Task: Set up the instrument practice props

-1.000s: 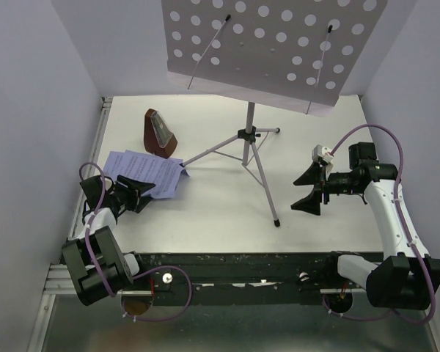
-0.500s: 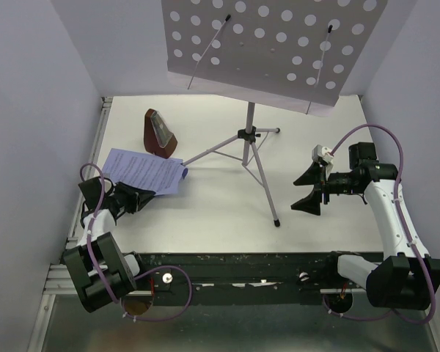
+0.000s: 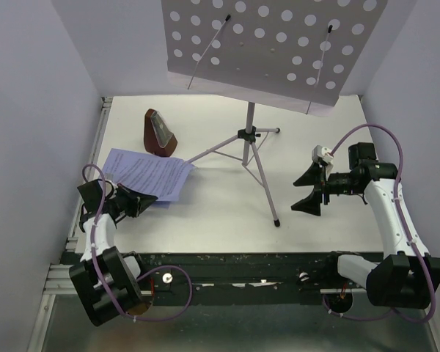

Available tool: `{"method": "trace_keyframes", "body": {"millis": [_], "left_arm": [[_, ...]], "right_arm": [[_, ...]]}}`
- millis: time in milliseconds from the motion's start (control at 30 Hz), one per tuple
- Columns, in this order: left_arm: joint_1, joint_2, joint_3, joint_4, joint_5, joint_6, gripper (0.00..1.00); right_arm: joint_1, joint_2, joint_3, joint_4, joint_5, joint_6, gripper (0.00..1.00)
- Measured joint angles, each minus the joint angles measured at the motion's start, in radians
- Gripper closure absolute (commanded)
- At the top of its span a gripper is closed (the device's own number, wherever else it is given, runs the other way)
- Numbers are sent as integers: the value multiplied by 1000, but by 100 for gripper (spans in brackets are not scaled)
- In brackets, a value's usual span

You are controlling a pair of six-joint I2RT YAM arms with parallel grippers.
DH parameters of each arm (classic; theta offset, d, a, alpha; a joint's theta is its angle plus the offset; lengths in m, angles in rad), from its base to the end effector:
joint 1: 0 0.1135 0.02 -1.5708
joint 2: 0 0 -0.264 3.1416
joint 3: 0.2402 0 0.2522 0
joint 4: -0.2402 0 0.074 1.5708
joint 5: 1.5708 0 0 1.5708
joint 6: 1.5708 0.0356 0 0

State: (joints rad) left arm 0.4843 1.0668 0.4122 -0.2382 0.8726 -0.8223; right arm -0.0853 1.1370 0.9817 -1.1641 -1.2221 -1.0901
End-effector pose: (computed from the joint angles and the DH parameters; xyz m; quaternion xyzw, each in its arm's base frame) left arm 0.1757 0.0616 0.1677 -0.4079 0.7642 -0.4436 0.2301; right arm 0.1840 0.0178 0.2910 -0.4543 0.6775 0.4168 0.4010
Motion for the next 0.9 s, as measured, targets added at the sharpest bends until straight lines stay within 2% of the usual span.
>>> {"method": "trace_keyframes", "body": {"millis": [167,367,533,700,900], "left_arm": [[-16,-91,48,-182,2,116,100],[-186,-248,174,-403,-33,210,100],[-336,-267,238,-560,-77,279,100],[-515,-322,316,-701,-160,304,100],[-718,-440,484,-745,-206,341,100]], "right_arm": [[0,21,26,-69,-26,-69,1],[17,61,89,-140,-53,-184,0],[56,43,126,-153,-45,-190,0],[76,-36,128,-163,-10,-85,1],[115,-55,131,-134,-6,136,0]]}}
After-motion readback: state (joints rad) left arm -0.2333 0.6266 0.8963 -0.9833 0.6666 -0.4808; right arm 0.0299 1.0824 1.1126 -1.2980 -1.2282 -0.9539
